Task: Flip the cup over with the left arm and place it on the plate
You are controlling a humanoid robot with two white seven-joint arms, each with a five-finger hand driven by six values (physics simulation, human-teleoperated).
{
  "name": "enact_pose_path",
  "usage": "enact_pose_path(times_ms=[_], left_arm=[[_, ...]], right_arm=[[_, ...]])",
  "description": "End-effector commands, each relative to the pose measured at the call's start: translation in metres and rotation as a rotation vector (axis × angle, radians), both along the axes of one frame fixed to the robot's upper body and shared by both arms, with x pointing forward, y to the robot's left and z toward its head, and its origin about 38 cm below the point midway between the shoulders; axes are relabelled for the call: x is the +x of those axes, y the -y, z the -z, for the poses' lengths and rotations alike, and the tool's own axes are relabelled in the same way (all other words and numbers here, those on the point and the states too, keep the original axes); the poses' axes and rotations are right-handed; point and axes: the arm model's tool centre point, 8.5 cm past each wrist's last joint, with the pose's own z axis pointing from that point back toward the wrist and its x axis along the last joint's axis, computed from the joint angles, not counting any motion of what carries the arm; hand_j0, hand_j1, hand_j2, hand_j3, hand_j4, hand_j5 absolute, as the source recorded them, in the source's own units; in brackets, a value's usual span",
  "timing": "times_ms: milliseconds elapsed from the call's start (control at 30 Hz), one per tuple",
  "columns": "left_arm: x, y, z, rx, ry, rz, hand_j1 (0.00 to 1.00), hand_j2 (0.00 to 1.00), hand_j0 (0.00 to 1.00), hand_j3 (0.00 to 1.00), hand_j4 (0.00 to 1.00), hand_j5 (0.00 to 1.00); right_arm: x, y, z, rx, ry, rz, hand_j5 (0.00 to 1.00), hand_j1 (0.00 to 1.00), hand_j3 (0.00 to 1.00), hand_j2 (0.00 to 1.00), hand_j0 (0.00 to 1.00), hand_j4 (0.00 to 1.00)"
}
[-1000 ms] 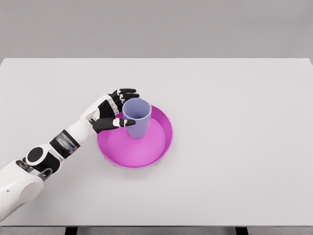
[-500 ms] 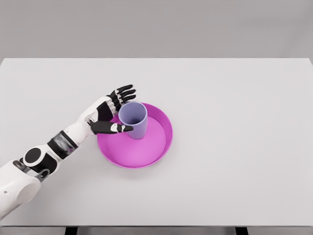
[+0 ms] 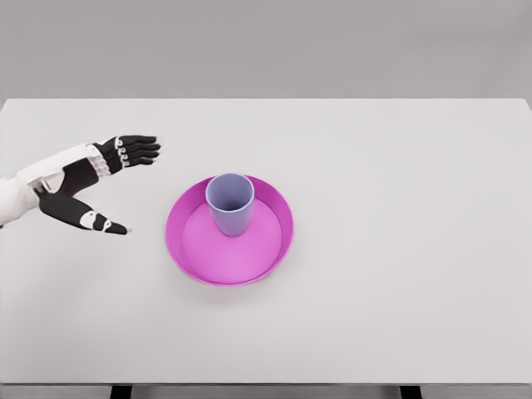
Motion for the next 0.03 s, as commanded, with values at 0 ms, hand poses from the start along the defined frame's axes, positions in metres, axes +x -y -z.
enact_pose_path(times_ms=[0], left_arm=[[-0.0028,-0.0124,-0.0111,0.032,0.045,0.029,1.0,1.0,1.0,1.0,1.0,1.0]], right_arm=[[-0.0001,0.0001,0.0,0.0,0.0,0.0,1.0,1.0,1.0,1.0,1.0,1.0]])
